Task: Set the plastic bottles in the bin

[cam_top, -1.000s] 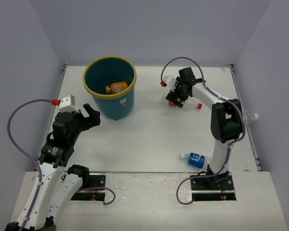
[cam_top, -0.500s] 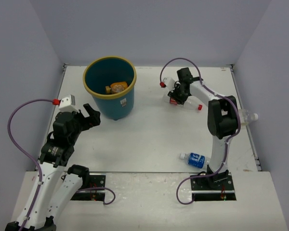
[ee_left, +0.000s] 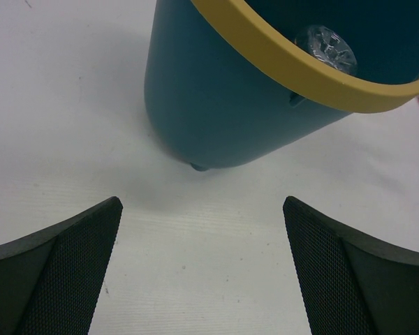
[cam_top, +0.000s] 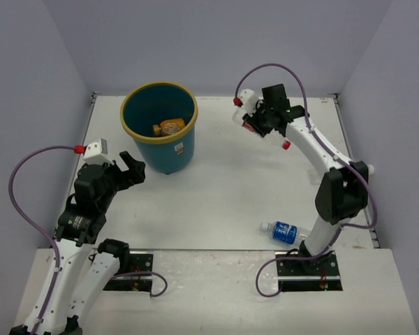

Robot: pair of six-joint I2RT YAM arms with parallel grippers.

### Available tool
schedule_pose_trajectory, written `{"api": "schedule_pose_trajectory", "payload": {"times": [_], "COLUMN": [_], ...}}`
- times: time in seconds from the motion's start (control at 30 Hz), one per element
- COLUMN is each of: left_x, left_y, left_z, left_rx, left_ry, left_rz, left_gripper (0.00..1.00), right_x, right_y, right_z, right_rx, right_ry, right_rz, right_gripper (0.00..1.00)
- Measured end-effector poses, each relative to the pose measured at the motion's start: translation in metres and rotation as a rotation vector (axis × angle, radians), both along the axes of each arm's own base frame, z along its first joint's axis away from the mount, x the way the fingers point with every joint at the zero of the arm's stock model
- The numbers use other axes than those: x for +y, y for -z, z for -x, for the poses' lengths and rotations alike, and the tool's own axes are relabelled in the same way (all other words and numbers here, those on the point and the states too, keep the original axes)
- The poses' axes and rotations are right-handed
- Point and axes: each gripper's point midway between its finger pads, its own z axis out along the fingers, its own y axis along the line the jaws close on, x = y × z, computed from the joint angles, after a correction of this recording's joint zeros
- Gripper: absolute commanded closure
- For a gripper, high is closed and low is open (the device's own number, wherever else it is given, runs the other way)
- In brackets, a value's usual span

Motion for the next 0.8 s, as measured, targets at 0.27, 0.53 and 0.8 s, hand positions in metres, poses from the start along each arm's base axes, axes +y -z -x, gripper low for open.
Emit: {"api": "schedule_pose_trajectory", "payload": {"times": [0.27,0.53,0.8], "left_x": [-0.005,-0.007,-0.007], "left_y": [0.0,-0.001,-0.001], "left_z": [0.002,0.003,0.004], "left_rx": [-0.016,-0.026,-0.027], "left_ry": [0.031,0.042,0.043], "left_rz": [0.016,0.024,0.024], "left_gripper": [0.0,0.0,0.0], "right_x": [0.139,0.22,0.336], "right_y": [-0.253,-0.374,-0.294], "right_z": [0.075,0.118,0.066], "right_rx": [-0.5,-0.573,-0.361], "right_ry": [-0.199,-0.398,-0.377], "right_rz": [-0.585,-1.1,-1.139], "right_gripper": [0.87,0.76,0.3]}}
